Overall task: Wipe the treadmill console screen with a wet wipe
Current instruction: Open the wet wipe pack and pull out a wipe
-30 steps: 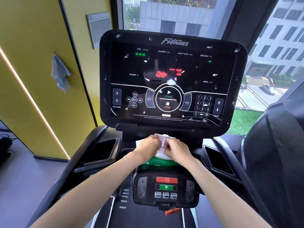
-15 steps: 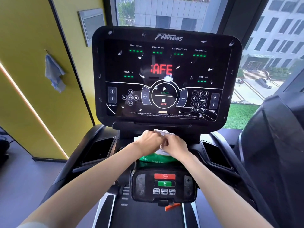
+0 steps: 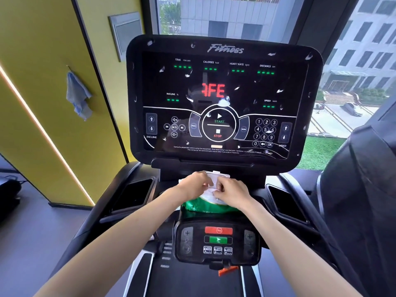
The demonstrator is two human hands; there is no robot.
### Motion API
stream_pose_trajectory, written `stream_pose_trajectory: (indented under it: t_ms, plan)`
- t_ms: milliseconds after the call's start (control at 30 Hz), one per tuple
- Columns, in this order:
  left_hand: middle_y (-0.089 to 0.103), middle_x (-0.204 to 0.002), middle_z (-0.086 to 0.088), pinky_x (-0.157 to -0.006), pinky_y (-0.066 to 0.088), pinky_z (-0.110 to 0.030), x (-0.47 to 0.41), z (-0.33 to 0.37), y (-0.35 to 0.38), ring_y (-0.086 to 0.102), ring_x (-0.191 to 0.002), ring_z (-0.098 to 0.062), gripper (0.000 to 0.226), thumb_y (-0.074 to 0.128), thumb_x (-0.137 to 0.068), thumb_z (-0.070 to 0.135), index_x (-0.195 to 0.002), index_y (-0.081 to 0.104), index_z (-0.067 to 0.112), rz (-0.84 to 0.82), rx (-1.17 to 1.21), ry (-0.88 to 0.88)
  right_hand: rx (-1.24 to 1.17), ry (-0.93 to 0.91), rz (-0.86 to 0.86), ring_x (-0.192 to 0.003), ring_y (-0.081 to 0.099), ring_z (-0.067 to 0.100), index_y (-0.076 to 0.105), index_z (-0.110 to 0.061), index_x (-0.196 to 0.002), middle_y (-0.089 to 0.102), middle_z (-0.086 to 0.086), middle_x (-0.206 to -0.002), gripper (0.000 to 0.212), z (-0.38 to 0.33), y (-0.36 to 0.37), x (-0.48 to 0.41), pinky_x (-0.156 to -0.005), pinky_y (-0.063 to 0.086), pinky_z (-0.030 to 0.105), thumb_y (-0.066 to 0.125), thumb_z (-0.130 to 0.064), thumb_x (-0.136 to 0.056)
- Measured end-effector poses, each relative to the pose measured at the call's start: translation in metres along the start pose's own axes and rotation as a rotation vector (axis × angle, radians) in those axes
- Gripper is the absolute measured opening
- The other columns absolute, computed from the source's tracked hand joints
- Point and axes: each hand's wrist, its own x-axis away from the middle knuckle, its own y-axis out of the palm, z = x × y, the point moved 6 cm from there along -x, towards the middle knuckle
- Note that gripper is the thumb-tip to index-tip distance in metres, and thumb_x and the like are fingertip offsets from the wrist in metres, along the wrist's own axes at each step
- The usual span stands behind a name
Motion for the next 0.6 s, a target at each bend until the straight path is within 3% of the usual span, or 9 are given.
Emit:
stream_pose_trajectory:
  t_ms: [167,333,467,600]
  plan:
    - [0.055,-0.115,-0.007,-0.082,0.045,-0.036,-0.002,0.008,-0.003,0.057,-0.103,-0.03,0.02,0.057,-0.089,0.013,-0.107,0.065,0.014,-0.04,-0.157,0.009,-0.088,0.021,-0.03,-0.075,0.056,0.018,0.048,-0.024,-0.081,0.057,-0.01,-0.076,0.017,0.003,0.002,-0.001,-0.059,0.035,0.029,0.061,-0.035,-0.079]
    - [0.064,-0.109,-0.009,-0.073,0.042,-0.036,0.003,0.012,-0.004,0.059,-0.098,-0.035,0.017,0.055,-0.09,0.02,-0.106,0.059,0.016,0.055,-0.25,0.0,-0.106,0.002,-0.092,-0.084,0.059,0.016,0.05,-0.03,-0.085,0.061,-0.012,-0.086,0.019,0.0,0.001,-0.003,-0.067,0.042,0.027,0.065,-0.037,-0.075]
    - [0.061,-0.106,-0.009,-0.071,0.044,-0.039,0.009,0.015,-0.006,0.057,-0.095,-0.034,0.017,0.055,-0.089,0.016,-0.104,0.05,0.013,0.047,-0.179,0.054,-0.117,0.003,-0.102,-0.078,0.054,0.012,0.053,-0.035,-0.082,0.056,-0.015,-0.079,0.014,-0.002,0.0,-0.004,-0.065,0.037,0.024,0.065,-0.04,-0.075]
    - [0.058,-0.107,-0.003,-0.076,0.043,-0.035,0.007,0.013,-0.008,0.053,-0.099,-0.023,0.028,0.057,-0.084,0.007,-0.109,0.046,0.016,0.043,-0.053,0.0,-0.172,0.049,-0.097,-0.076,0.054,0.012,0.043,-0.03,-0.066,0.055,-0.014,-0.074,0.027,0.005,0.001,-0.004,-0.061,0.035,0.026,0.068,-0.036,-0.074]
